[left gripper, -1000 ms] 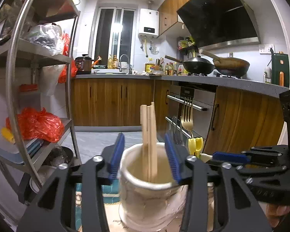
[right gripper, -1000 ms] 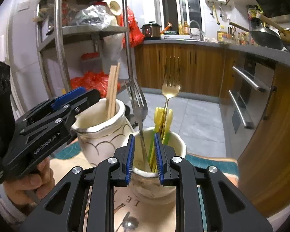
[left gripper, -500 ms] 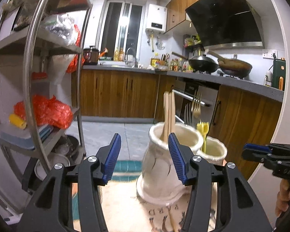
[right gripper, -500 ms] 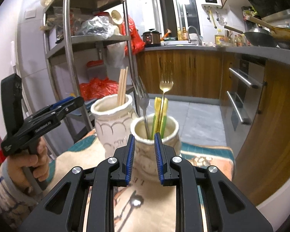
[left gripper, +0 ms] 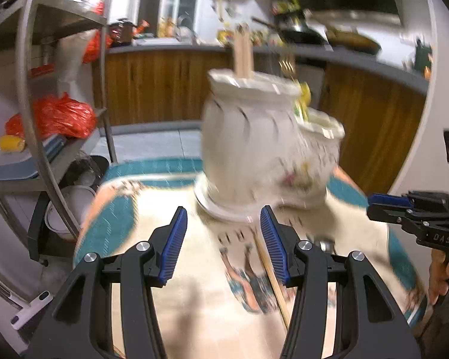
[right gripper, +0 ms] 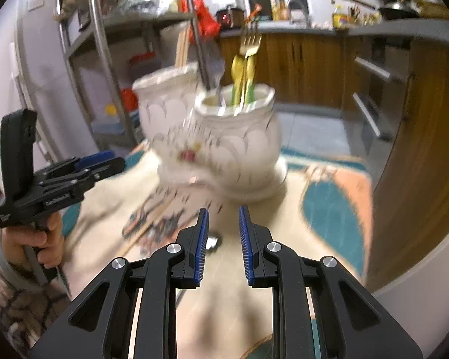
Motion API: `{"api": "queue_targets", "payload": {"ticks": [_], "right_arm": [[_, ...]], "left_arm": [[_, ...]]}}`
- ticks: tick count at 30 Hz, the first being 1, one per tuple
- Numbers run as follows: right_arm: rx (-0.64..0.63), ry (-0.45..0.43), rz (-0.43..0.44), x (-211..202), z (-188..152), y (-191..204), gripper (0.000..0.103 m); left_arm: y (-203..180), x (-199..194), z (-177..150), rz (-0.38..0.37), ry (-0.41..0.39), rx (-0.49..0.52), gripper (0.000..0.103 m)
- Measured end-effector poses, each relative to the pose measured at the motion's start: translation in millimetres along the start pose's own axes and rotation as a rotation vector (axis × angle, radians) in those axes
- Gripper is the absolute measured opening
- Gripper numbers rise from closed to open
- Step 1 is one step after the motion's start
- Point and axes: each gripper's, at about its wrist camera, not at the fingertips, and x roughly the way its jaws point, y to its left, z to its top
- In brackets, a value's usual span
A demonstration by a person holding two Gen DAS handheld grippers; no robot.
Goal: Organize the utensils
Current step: 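Lower left tool to last chopstick while right tool approaches silver spoon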
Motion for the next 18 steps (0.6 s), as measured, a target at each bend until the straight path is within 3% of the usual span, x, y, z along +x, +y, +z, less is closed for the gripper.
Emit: {"api": "queue_targets", "payload": {"ticks": [6, 14, 16, 18], "right_arm": [[-0.041, 0.098, 0.029, 21.8, -16.1, 20.5, 0.022], [-0.078, 0.168, 0.005, 39.3, -22.6, 34.1, 0.032], [-0.094, 0.166, -0.003, 38.8, -24.4, 35.3, 0.032], [-0.119, 0.163, -0.013, 38.5, -25.3, 37.9, 0.024]], "left_arm": [[-23.1, 8.7, -15.3, -0.052, 0.095, 0.094, 0.051], [-43.0, 19.1, -36.5, -0.072, 0.216, 0.188, 0.051], [-43.3, 20.5, -39.6, -0.069, 0.227, 0.194, 0.047], [-43.0, 22.0, -40.1, -0.072, 0.235, 0.194, 0.039]]}}
